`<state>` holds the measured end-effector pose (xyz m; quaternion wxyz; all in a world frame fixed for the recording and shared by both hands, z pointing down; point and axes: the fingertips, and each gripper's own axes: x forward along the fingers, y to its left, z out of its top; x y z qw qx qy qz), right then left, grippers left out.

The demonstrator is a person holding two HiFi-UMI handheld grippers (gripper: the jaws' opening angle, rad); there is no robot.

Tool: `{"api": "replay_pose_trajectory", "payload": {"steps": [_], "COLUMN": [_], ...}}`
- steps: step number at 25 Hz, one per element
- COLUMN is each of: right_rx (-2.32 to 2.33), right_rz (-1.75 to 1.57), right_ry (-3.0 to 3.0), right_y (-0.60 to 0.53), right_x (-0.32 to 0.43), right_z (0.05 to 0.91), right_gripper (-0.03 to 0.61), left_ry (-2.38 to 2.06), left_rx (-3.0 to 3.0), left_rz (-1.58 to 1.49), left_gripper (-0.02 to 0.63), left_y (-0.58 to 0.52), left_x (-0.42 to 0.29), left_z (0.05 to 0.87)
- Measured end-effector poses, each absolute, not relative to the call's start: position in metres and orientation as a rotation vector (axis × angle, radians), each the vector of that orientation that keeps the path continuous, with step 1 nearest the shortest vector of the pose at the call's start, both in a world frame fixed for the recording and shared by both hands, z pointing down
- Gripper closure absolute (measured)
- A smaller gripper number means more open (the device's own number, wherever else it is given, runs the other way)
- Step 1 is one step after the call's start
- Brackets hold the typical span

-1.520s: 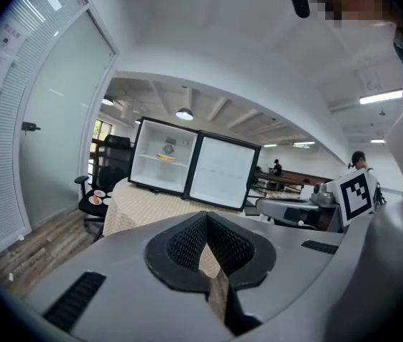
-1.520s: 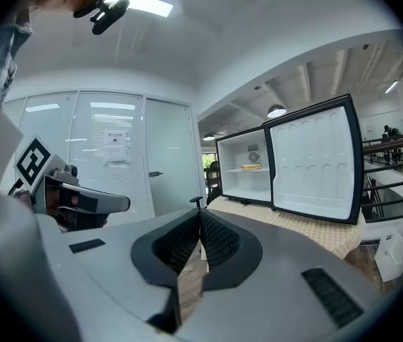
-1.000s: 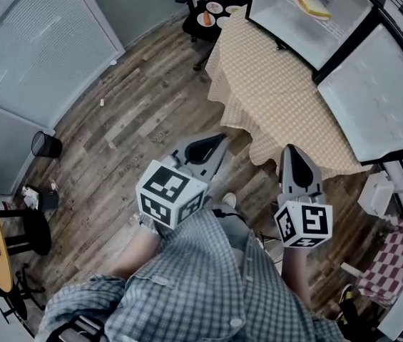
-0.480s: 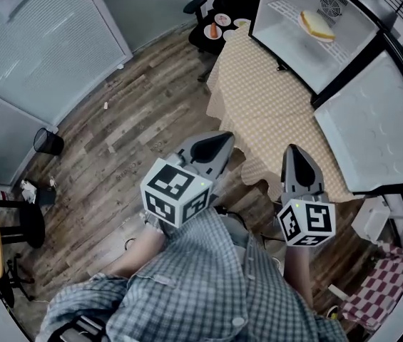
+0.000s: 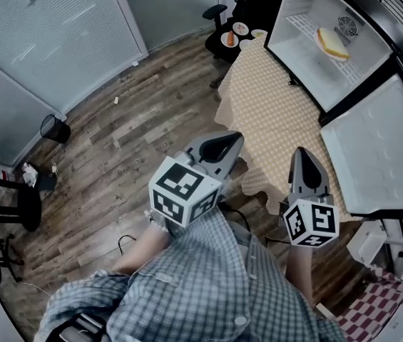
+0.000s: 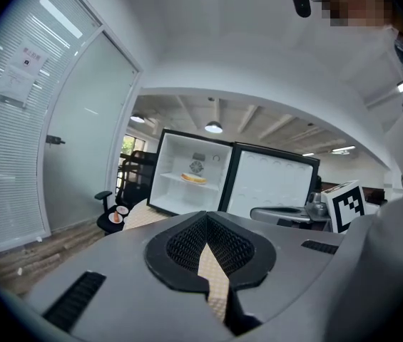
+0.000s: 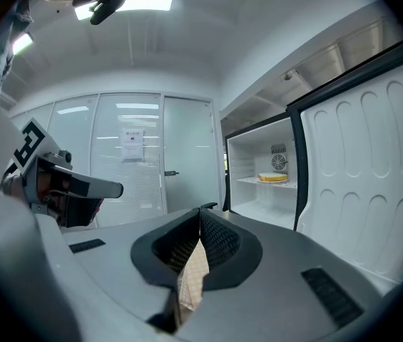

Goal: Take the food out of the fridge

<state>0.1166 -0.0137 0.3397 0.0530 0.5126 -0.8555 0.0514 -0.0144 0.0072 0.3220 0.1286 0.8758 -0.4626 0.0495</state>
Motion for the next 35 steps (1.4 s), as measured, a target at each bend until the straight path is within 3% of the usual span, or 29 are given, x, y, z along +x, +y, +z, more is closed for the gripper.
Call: {"api": "replay_pose_trajectory", "payload": {"steps": [14,35], "right_rx": [1.593,1.893], "right_rz": [0.201,0.199], "right_ry": [-2.597,-2.368], "right_y": [-0.035,-0.166], "right_x": [0.114,0.135], "right_z": [0.347,0.323], "right_gripper": [0.569,0.568], "left_ry": [-1.389,-1.131], "left_rx": [2.572,2.698], "left_rz": [0.194,0.136], "left_gripper": [0.607,0.607], "left_y": [-0.024,-0.212], "left_x": [-0.03,-0.003], "left_z": [0.315,0.295]}}
